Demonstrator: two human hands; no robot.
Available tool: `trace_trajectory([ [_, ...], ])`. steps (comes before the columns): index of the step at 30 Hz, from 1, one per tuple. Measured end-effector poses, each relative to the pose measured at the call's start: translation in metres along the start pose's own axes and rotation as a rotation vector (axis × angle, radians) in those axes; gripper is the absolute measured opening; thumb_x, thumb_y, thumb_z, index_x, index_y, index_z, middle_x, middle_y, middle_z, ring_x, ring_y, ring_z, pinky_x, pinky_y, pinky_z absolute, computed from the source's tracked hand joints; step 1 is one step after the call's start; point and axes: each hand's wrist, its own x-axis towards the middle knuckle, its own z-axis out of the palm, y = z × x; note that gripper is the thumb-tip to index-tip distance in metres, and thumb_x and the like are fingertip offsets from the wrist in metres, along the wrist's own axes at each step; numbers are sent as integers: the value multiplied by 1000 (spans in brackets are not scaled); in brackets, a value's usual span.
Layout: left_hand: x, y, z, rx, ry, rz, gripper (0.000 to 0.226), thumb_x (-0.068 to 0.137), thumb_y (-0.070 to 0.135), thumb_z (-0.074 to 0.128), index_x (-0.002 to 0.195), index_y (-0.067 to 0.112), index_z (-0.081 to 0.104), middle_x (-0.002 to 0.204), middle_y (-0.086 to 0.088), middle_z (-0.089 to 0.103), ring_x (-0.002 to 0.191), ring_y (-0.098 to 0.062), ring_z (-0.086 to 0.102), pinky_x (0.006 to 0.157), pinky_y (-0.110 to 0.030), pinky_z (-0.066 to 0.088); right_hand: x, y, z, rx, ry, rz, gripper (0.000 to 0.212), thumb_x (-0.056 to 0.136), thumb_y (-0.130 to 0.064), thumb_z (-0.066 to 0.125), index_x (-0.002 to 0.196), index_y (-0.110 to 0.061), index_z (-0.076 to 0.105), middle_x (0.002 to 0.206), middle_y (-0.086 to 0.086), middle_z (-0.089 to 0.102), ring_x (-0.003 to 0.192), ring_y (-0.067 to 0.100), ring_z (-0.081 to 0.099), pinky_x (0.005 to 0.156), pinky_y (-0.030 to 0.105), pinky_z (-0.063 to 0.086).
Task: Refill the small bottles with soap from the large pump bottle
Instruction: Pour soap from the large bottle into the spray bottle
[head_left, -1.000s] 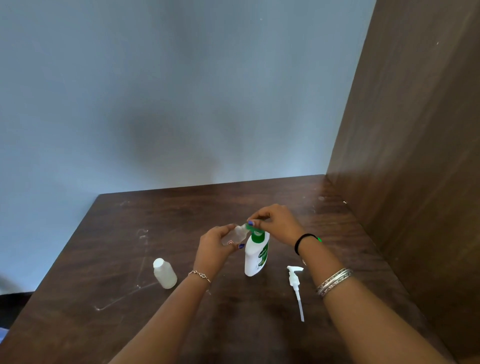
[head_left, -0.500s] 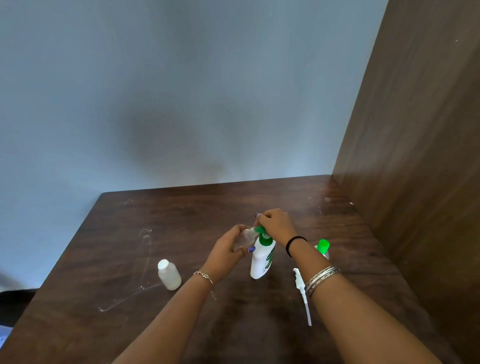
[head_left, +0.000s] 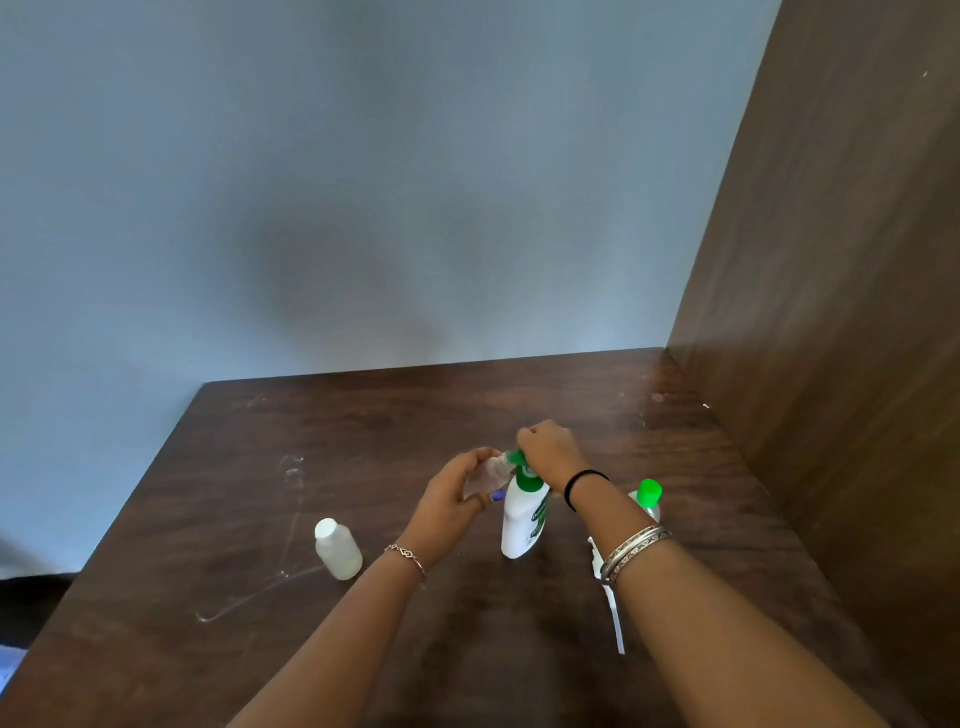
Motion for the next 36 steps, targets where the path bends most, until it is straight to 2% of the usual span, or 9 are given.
trace_trajectory([
  [3, -2, -3, 3, -6, -8, -15, 43, 84, 3, 59, 125, 10, 48, 118, 6, 51, 106, -7, 47, 94, -18, 38, 2, 3, 5, -54, -12, -4, 35, 88, -19, 38, 54, -11, 44, 83, 24, 54, 78, 30, 48, 71, 34, 36],
  [5, -3, -5, 4, -13, -10, -25, 43, 84, 2, 58, 125, 11, 48, 120, 5, 51, 107, -7, 47, 95, -20, 38, 1, 3, 7, -63, -3, 3, 34, 92, -19, 36, 74, -3, 60, 98, 27, 60, 86, 33, 52, 78, 38, 40],
  [7, -3, -6, 5, -18, 3, -33, 44, 84, 2, 57, 126, 12, 48, 119, 7, 50, 107, -6, 47, 94, -19, 38, 2, 1, 7, -64, 0, -9, 35, 95, -21, 35, 95, 1, 64, 108, 26, 61, 99, 37, 55, 86, 38, 42],
  [9, -3, -7, 5, -14, 8, -36, 43, 84, 1, 57, 125, 12, 48, 116, 9, 49, 106, -6, 46, 93, -18, 37, 2, -1, 6, -77, -31, -28, 35, 96, -20, 35, 100, -1, 64, 111, 24, 61, 104, 36, 55, 87, 37, 42],
  [12, -4, -5, 5, -23, 12, -24, 43, 84, 1, 58, 124, 13, 48, 115, 9, 48, 105, -5, 46, 92, -17, 36, 3, -2, 0, -94, -117, -28, 30, 92, -20, 39, 84, -5, 64, 99, 20, 62, 93, 33, 57, 81, 36, 45],
  [15, -3, -4, 5, -43, 28, -2, 43, 83, 2, 59, 122, 14, 49, 115, 8, 51, 106, -7, 48, 92, -19, 37, 5, -3, -4, -103, -143, -4, 35, 90, -24, 41, 58, -10, 46, 81, 15, 54, 78, 28, 51, 69, 34, 40],
  [22, -2, -13, 9, -54, 46, -3, 40, 80, 5, 64, 116, 19, 52, 113, 7, 55, 107, -11, 51, 96, -24, 42, 0, 0, 4, -79, -36, -19, 39, 88, -17, 43, 50, -14, 39, 77, 17, 50, 73, 26, 46, 67, 32, 35],
  [32, -1, -12, 9, -70, 82, -5, 42, 80, 6, 65, 120, 13, 53, 117, 0, 58, 107, -12, 53, 94, -25, 43, 2, -4, -2, -53, -97, 12, 34, 87, -23, 43, 56, -11, 44, 76, 14, 52, 72, 27, 49, 66, 31, 39],
  [36, -4, -15, 11, -55, 88, -17, 43, 80, 6, 65, 121, 11, 52, 120, -2, 58, 108, -14, 54, 97, -30, 45, -2, 0, 7, -67, 20, -21, 41, 87, -19, 45, 47, -12, 40, 60, 10, 46, 61, 26, 45, 63, 30, 35],
])
